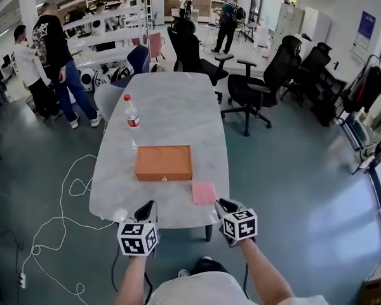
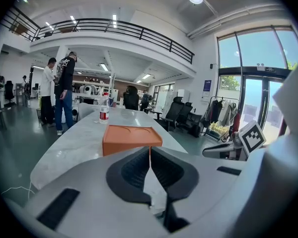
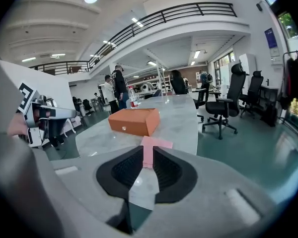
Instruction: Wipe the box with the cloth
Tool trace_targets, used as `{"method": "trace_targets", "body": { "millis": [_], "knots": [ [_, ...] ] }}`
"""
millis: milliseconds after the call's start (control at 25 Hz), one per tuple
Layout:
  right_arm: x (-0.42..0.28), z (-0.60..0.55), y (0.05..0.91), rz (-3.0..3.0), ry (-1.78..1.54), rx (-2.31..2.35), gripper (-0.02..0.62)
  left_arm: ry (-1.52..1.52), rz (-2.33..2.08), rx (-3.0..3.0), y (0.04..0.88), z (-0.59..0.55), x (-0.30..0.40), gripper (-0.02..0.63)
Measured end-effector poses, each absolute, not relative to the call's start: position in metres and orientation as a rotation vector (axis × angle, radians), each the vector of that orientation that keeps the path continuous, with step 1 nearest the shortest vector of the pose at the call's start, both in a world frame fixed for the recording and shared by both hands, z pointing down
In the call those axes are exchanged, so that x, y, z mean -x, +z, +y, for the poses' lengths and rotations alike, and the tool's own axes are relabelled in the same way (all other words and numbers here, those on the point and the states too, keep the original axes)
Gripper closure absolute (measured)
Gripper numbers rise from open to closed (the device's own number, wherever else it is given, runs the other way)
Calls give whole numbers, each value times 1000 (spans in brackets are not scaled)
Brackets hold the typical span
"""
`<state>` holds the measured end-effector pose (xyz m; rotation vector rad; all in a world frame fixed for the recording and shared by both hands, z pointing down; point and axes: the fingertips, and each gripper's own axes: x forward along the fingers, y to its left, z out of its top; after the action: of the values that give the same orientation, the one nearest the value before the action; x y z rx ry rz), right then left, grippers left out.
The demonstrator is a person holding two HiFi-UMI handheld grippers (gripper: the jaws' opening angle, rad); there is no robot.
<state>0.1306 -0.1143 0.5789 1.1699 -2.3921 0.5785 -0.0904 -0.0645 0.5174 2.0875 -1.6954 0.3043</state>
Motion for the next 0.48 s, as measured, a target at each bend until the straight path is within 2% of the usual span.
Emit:
{"method": "trace_targets", "body": {
  "millis": [480],
  "knots": [
    [-125,-153,631,-2295,710,-1156,488,366,-1674,-2074,532,-105,107,591]
  ]
}}
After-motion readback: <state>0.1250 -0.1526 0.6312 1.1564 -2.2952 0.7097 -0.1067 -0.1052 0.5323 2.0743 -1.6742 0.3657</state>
